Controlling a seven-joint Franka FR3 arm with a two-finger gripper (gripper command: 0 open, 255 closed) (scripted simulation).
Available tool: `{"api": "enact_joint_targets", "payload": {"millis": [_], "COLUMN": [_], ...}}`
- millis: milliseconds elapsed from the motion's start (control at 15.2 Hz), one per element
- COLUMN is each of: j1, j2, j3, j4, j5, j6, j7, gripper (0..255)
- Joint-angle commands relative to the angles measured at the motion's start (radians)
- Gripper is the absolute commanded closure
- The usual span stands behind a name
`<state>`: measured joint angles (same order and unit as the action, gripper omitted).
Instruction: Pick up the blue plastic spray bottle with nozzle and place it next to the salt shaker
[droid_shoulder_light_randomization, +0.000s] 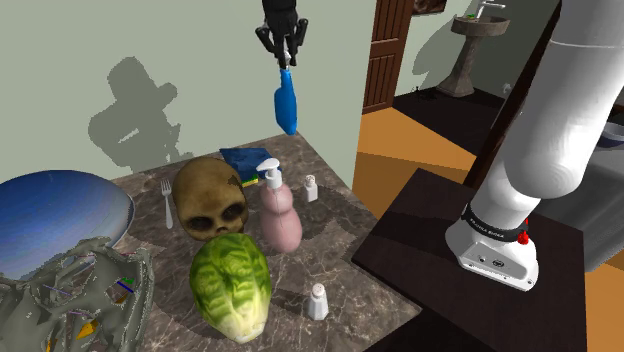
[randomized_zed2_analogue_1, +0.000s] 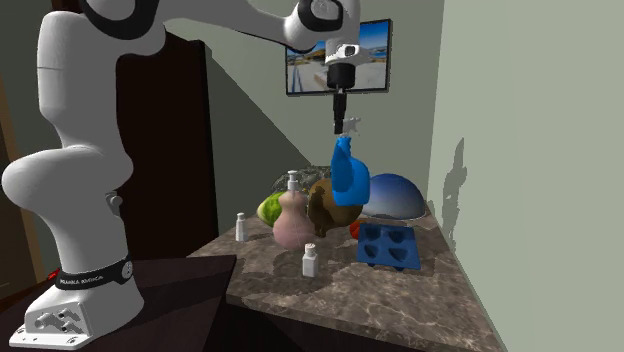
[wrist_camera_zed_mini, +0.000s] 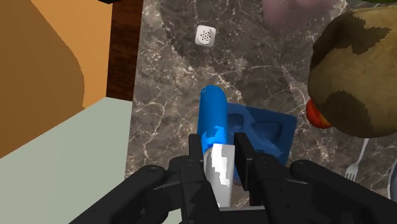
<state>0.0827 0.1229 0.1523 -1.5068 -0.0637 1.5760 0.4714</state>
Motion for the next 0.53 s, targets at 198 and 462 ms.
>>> {"api": "enact_joint_targets", "payload": {"millis": [198,462], "j1": [0.035,0.064], "j2": [-0.133,-0.222], "j3": [0.033,0.064], "j4": [-0.109,-0.166], "j5": [0.024,0.046], "j6": [-0.026,-0.058], "j7": [0.068,0.126], "gripper": [255,255]}}
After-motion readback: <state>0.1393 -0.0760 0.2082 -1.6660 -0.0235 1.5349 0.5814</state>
